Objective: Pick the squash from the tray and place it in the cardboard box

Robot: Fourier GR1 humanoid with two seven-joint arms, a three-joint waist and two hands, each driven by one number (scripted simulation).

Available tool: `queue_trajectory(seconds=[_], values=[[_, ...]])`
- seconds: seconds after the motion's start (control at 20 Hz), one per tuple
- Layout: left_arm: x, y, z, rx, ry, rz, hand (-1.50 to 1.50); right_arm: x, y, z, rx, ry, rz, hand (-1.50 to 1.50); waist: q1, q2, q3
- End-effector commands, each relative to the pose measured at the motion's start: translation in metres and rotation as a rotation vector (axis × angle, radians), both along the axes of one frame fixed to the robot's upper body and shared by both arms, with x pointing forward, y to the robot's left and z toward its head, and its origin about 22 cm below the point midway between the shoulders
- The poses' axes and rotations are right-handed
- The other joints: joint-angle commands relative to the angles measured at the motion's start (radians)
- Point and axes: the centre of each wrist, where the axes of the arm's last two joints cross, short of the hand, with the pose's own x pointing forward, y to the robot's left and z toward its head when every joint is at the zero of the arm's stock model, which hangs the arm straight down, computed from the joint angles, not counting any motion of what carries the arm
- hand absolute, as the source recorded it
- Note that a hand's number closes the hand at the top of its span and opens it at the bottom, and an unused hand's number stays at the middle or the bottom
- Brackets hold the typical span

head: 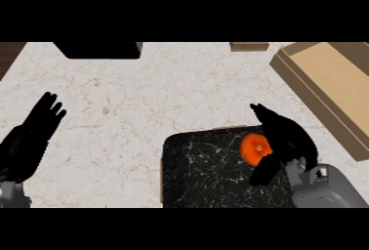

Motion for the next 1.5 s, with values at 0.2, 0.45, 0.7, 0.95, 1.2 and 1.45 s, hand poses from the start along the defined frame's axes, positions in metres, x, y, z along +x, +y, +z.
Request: queue_trajectory(seconds=[0.2,0.45,0.7,0.95,1.2,1.45], values=[[0.01,-0.002,-0.004,-0.016,0.006,0.007,0.0,0.002,0.021,-0.002,-0.103,0.099,-0.037,-1.5,-0.002,0.001,0.0],[-0.002,0.002,-0.012,-0.003,-0.011,0.007,0.0,0.01,0.004,-0.026,-0.083,0.119,-0.055,-1.5,0.001,0.001,0.0],[-0.008,0.004,0.005,-0.001,0.0,-0.013,0.0,0.001,-0.002,-0.028,-0.086,0.104,-0.052,-1.5,-0.001,-0.001,0.0],[0.001,-0.019,-0.002,-0.016,0.002,0.005,0.0,-0.002,0.003,-0.045,-0.078,0.027,-0.05,1.5,-0.002,0.0,0.0],[-0.003,0.002,0.001,-0.024,0.008,0.004,0.0,0.004,0.004,-0.04,-0.091,0.0,0.027,1.5,-0.001,0.0,0.0],[-0.005,0.001,-0.001,0.012,0.005,0.002,0.0,0.014,0.007,-0.043,-0.113,-0.009,0.039,1.5,-0.001,0.0,0.0]])
